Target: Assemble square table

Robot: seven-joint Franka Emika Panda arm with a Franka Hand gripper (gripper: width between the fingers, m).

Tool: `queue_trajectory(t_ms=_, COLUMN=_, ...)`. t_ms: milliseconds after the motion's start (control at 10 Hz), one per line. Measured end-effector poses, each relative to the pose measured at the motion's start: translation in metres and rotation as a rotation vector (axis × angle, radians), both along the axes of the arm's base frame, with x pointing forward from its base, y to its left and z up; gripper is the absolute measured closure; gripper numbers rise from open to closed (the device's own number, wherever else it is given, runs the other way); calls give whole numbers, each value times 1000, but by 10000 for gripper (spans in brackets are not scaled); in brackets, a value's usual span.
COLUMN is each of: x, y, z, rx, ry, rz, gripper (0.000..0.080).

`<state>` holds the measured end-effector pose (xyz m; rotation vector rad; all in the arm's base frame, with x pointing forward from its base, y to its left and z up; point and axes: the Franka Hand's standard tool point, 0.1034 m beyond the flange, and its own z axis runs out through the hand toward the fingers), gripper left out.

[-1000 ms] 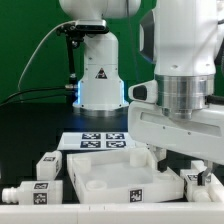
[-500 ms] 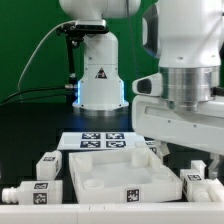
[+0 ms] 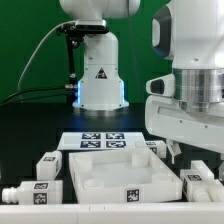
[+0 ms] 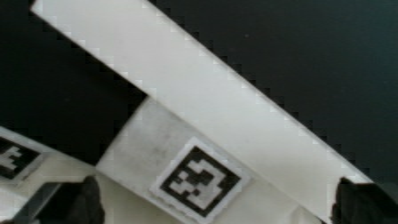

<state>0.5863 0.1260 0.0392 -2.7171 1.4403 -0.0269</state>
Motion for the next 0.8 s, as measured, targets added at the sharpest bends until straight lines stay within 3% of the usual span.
queue_trajectory(t_ms=200, x=-16, y=-10, z=-7, rx=29, ry=-23, rz=-200, gripper=150)
queue_trajectory(t_ms=800, x=-10, y=-10, z=-10, rx=29, ry=-51, rz=-182, gripper=150)
